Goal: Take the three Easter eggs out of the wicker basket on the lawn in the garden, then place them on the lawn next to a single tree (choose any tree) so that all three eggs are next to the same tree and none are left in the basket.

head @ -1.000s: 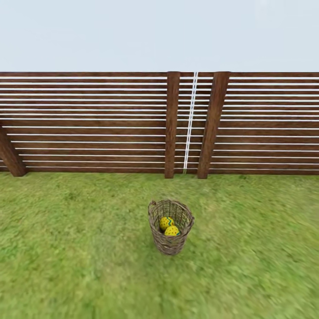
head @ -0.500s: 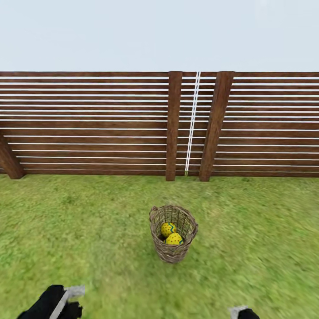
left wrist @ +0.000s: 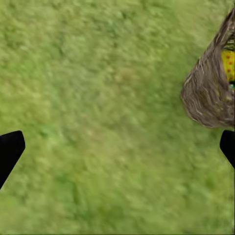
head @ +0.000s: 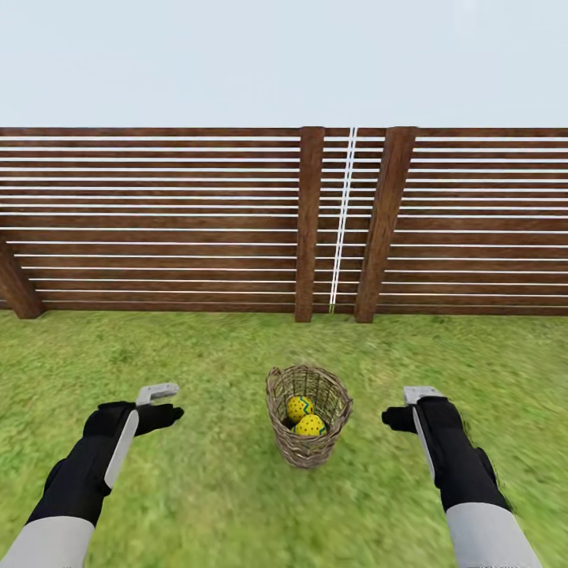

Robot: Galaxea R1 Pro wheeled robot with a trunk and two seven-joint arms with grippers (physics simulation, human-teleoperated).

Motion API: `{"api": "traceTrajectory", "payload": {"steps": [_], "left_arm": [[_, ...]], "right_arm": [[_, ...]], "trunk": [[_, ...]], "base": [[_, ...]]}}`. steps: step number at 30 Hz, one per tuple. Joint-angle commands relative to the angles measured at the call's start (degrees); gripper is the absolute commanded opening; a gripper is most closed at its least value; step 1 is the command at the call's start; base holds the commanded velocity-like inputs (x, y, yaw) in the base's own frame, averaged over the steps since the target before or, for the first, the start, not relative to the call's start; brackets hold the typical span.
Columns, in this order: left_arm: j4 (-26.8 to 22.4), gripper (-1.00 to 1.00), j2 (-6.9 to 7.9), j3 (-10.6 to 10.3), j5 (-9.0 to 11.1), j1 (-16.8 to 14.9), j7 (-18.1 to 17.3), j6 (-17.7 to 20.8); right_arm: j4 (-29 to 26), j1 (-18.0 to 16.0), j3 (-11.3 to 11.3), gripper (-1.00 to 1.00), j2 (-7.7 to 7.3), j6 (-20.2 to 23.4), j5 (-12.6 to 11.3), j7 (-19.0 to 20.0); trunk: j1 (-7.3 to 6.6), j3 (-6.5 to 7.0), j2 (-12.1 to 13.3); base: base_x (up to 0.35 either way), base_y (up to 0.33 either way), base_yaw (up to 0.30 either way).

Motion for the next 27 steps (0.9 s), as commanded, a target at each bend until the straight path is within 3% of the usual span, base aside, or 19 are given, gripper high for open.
{"api": "traceTrajectory", "payload": {"steps": [1, 4, 8, 15, 27], "left_arm": [[-0.37, 1.00, -0.01, 0.00, 0.51, -0.04, -1.10, 0.24], [-1.82, 1.00, 0.12, -0.10, 0.65, -0.05, -5.27, 0.22], [-2.51, 1.00, 0.52, 0.03, 0.61, -0.06, -8.00, 0.33], [-1.92, 1.00, 0.61, -0.01, 0.46, -0.06, -8.30, 0.66], [-0.75, 1.00, 0.61, -0.02, 0.31, -0.06, -8.20, 0.98]], "right_arm": [[-0.09, -0.15, -0.18, 1.00, 0.67, 0.13, 0.75, 0.53], [-0.28, -0.28, -0.20, 1.00, 1.53, 0.13, 0.76, 0.51], [-0.10, -0.32, -0.27, 1.00, 1.86, 0.15, 0.69, 0.53], [0.38, -0.33, -0.35, 1.00, 2.01, 0.15, 0.40, 0.61], [0.57, -0.33, -0.38, 1.00, 2.23, 0.12, 0.39, 0.62]], "trunk": [[0.00, -0.03, -0.03], [0.00, 0.13, -0.03], [0.00, 0.39, -0.03], [0.00, 0.89, -0.03], [0.00, 1.75, -0.03]], "base": [[0.000, 0.000, -0.040], [0.000, 0.000, -0.137], [0.010, 0.000, -0.195], [0.237, 0.073, -0.214], [0.294, 0.195, -0.215]]}}
